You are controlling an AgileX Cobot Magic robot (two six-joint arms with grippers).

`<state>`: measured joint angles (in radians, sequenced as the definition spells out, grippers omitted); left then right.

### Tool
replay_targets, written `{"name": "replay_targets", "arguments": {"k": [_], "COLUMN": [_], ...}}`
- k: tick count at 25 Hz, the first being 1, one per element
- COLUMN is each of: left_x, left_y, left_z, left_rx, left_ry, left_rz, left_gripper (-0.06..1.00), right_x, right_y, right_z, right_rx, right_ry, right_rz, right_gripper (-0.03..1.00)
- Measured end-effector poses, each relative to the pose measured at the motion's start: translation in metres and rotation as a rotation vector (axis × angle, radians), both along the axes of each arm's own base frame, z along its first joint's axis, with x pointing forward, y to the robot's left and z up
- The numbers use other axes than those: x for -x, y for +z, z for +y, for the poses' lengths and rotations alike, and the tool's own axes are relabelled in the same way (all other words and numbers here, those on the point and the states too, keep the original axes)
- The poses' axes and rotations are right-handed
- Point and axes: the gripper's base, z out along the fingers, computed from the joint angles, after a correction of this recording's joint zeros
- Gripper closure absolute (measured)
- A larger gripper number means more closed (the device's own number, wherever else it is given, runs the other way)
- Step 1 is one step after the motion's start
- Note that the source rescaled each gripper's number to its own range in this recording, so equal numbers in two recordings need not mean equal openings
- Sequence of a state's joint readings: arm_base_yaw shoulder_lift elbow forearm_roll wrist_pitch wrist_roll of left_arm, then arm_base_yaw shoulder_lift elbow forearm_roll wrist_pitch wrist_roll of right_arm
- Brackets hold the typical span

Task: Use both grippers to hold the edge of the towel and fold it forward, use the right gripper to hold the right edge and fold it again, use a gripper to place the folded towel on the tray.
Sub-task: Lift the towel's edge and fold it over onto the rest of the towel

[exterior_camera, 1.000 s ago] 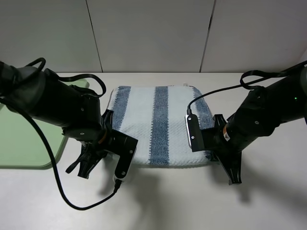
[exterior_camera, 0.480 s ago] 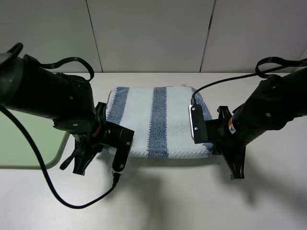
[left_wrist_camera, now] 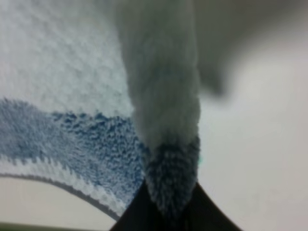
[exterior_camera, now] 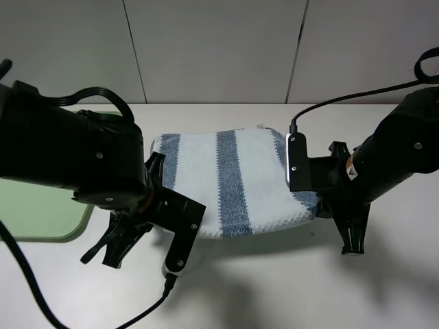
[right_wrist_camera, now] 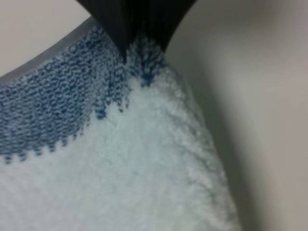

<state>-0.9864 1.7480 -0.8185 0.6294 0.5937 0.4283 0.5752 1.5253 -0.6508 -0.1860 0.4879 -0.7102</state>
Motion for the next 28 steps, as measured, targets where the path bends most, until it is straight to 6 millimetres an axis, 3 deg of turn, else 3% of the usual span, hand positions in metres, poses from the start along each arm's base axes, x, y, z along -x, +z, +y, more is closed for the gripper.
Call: {"name": "replay_targets", "arguments": {"k": [7,21,28], "left_x": [0.009,0.023,0.028], "left_y": [0.003,0.056,0.061], "left_z": [-0.001,0.011,0.016], "left_rx": [0.024,0.203,0.188], "left_ry": [0.117,0.24,0.294], "left_rz": [0.009,-0.008,0.025], "left_gripper": [0.94,0.94,0.94], "right_x": [0.012,0.04,0.049], "right_y": [0.027,0.062,0.071], "right_z": [-0.005,-0.016,-0.02], "right_rx": [-0.066,-0.149,-0.171], "right_ry": [-0.05,-0.116,-0.14], "right_rz": [-0.018,0.013,0.032], "right_gripper": [0.97,0.97,0.97]}}
